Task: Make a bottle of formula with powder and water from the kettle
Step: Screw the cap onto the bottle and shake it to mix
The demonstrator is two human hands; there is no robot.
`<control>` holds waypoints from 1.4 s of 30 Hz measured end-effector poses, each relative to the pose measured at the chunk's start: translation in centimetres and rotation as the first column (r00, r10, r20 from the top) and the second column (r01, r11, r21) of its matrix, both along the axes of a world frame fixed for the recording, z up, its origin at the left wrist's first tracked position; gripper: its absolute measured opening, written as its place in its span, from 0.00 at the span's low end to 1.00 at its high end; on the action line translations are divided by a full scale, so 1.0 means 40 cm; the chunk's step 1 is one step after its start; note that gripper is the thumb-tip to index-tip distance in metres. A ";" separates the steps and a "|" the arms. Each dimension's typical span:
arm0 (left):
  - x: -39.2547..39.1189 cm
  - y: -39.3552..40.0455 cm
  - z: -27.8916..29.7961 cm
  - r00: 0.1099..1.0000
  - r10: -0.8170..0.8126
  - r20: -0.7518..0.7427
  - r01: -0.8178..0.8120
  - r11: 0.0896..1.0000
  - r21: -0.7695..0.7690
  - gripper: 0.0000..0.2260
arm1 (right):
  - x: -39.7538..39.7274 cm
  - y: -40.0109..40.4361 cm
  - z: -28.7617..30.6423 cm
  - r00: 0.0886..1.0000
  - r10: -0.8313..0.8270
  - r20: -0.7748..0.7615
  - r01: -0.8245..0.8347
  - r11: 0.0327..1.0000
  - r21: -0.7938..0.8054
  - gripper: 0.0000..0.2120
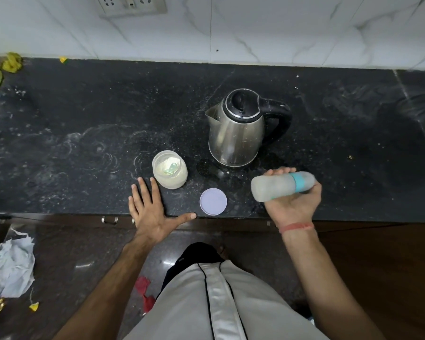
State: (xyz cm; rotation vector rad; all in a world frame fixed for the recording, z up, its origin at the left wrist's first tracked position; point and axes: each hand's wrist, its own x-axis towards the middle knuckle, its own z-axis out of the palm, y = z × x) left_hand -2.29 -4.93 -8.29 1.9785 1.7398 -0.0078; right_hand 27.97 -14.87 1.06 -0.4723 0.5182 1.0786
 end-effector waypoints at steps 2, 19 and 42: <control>0.001 -0.002 0.001 1.000 0.001 0.001 -0.001 1.000 -0.001 0.81 | -0.028 0.005 0.000 0.984 0.172 0.036 -0.171 0.985 -0.033 0.19; 0.001 0.000 0.000 1.000 -0.001 -0.006 0.001 1.000 -0.008 0.81 | 0.011 0.055 0.007 0.992 0.125 -0.033 -0.127 0.990 -0.067 0.14; 0.006 0.001 0.008 1.000 -0.004 -0.027 0.003 0.999 -0.037 0.81 | -0.037 0.034 0.001 0.860 0.505 0.068 -0.492 0.858 -0.145 0.19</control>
